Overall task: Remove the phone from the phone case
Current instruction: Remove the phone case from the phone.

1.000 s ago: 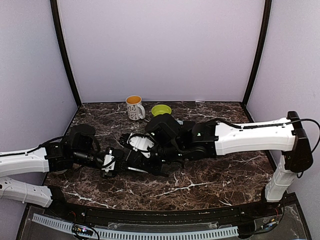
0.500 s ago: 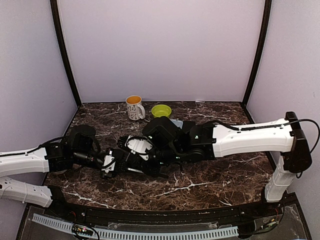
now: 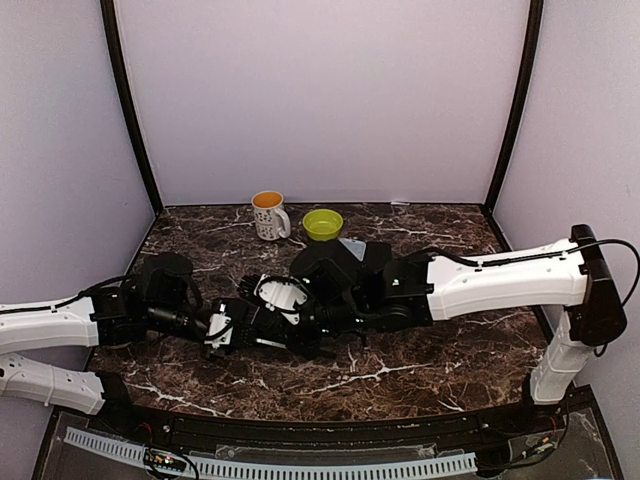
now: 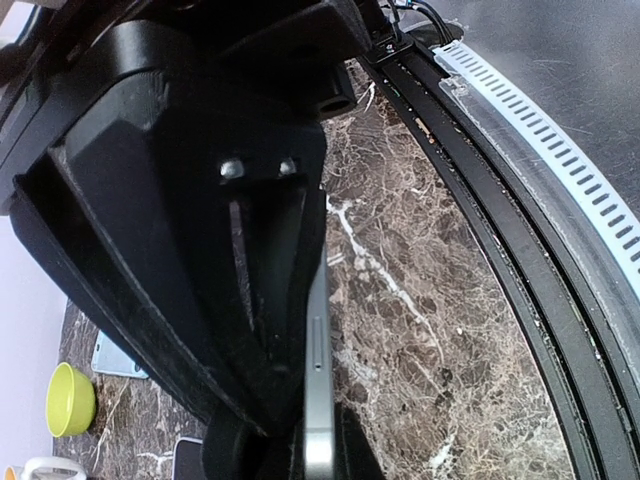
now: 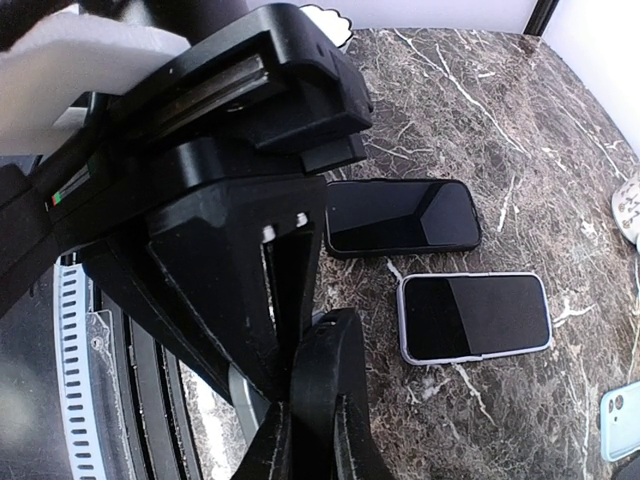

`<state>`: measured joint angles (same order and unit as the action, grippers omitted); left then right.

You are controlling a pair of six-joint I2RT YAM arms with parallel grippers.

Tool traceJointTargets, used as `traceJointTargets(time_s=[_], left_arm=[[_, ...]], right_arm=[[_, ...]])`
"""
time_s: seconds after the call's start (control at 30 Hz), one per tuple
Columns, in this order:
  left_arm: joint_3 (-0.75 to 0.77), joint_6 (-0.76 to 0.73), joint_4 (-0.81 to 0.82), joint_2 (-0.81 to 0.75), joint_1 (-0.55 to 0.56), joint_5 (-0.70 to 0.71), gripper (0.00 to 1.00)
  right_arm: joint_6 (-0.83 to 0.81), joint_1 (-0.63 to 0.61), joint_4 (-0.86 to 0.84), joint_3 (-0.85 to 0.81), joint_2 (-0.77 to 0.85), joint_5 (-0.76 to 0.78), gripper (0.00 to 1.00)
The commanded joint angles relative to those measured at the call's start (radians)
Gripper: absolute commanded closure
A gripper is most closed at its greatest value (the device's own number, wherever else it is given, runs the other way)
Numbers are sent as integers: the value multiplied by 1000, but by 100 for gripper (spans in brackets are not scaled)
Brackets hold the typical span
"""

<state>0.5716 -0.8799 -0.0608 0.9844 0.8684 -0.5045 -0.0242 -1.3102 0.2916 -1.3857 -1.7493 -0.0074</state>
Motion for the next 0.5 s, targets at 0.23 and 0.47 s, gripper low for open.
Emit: traceJointTargets(time_s=[0.23,0.47], left_arm=[[18,-27,219,-54,-1,85,100],[16,-32,223,-53,-1,104,100]], right_arm=[[52,-17,56,108,46,-79,95],[66,-17,65,149,71,-83,97]])
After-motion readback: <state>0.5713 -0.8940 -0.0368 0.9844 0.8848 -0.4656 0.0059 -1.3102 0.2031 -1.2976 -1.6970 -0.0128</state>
